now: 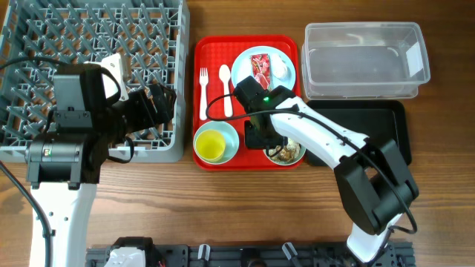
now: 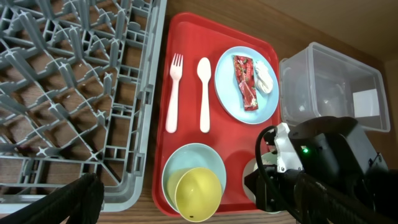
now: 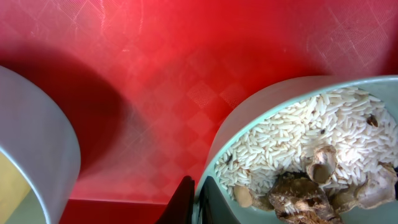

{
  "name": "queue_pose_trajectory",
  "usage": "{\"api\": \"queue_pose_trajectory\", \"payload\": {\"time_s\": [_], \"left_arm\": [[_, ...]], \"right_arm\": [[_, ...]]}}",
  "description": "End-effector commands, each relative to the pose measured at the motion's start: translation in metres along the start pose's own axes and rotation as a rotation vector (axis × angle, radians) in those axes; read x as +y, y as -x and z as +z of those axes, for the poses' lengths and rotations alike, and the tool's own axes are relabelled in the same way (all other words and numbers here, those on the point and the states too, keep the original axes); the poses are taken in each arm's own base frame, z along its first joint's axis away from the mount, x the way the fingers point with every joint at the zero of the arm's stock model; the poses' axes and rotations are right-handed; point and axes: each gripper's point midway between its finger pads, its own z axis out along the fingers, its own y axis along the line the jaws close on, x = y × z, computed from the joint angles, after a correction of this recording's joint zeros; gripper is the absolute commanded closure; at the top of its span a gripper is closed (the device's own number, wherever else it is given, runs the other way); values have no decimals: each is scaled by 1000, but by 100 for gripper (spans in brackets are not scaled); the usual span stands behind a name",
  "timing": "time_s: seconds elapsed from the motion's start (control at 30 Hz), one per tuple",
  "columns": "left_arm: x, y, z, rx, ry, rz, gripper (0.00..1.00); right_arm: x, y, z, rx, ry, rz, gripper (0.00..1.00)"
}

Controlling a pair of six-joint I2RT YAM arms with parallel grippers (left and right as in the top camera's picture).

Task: Sort waste into correct bins and load items into the dishwasher rack
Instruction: 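Carry the green bowl to the black tray and tip out the rice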

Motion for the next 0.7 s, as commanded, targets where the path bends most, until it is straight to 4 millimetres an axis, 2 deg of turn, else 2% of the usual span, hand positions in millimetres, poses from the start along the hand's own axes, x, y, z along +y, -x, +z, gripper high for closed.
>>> {"api": "queue_pose_trajectory", "payload": {"time_s": [0.0,0.13,0.2,0.37,0.5,0.57,0.67], "left_arm": [[1,5,-4,-19,7,-5,0],[0,5,-4,-20,7,-4,0],[0,5,-4,-19,7,-4,0],[1,5,-4,-20,7,-5,0],[0,5,-4,-19,7,-4,0],[0,5,-4,-20,7,-4,0],[1,5,-4,-20,7,-5,0]], "right_arm": [[18,13,-44,-102,117,-33,96],[21,18,-94,-224,191,-61,96],[14,19,-109,-253,207,-48,96],[-15,19,-130,-233,275,-39,96],[-36,28,-137,-215,375,-30,96],[-53,36,-142,-211,486,-27,96],[-66,37,-151,-213,660,-45,96]]}}
